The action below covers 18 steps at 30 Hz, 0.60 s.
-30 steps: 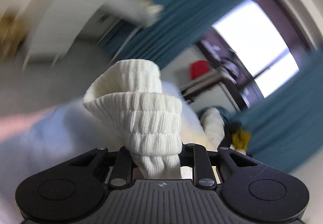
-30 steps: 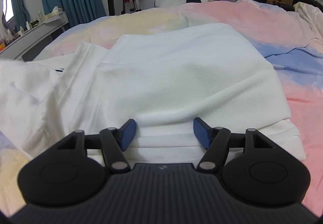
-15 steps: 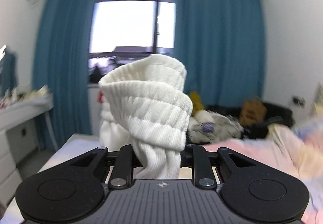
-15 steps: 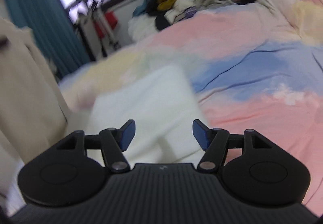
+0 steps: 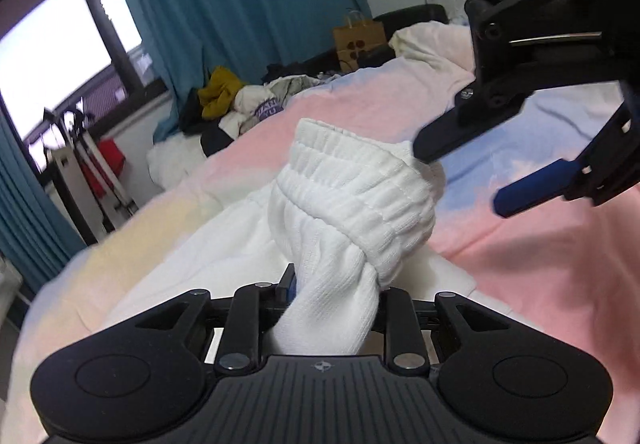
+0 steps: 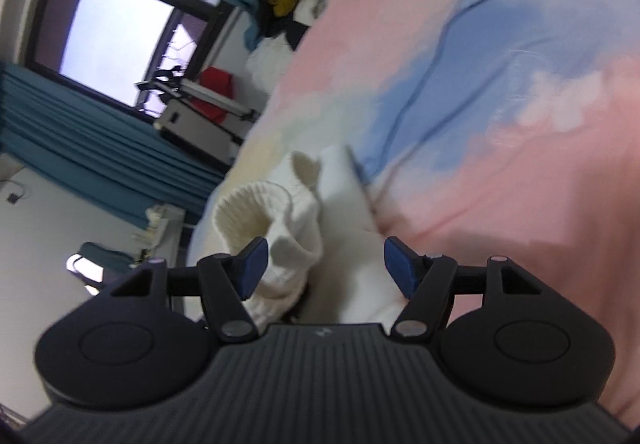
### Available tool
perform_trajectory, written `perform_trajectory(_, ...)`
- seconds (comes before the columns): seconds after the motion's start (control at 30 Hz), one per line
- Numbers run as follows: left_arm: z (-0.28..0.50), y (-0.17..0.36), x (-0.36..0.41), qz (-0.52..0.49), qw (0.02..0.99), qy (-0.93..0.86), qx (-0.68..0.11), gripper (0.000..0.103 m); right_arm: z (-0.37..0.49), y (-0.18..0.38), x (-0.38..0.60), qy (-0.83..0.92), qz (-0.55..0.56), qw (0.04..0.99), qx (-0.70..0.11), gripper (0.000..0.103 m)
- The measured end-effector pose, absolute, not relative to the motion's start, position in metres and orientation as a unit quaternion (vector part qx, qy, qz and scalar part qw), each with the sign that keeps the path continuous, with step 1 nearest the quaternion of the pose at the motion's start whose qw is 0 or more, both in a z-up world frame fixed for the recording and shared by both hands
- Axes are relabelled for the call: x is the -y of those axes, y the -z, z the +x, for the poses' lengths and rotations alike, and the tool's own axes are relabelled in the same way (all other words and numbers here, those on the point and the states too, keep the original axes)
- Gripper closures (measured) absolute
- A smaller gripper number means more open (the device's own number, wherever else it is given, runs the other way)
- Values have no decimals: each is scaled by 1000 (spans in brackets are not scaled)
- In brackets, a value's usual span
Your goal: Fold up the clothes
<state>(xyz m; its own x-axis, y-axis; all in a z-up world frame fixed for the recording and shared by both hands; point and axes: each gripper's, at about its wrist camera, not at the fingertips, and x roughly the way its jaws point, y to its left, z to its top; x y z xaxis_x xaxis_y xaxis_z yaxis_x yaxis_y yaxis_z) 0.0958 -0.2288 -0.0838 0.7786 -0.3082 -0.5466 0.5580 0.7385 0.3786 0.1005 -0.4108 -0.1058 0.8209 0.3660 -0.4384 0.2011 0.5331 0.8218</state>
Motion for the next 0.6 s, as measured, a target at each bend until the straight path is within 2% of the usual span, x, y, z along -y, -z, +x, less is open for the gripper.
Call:
perform_trajectory(0.03, 100, 82, 227, 269, 899, 248, -239, 68, 104, 104, 408, -62, 480, 825, -292, 36)
perform_trajectory(0.07, 101, 81, 224, 275, 892, 258, -249, 58, 108, 103, 405, -74, 480, 824, -290, 36)
perform_trajectory(0.23, 102, 73, 187, 297, 878, 256, -274, 50, 121, 103, 402, -86, 493, 811, -302, 35)
perform_trajectory(0.33, 96, 66, 166, 287, 882, 247, -280, 41, 120, 98, 404, -80, 494, 813, -296, 36)
perform_trajectory(0.43, 82, 57, 144, 280, 887, 234, -281, 39, 122, 91, 407, -69, 484, 821, -295, 36)
perform_trajectory(0.6, 7, 50, 86, 273, 897, 231, -261, 40, 150, 91, 412, -99, 485, 807, -323, 35)
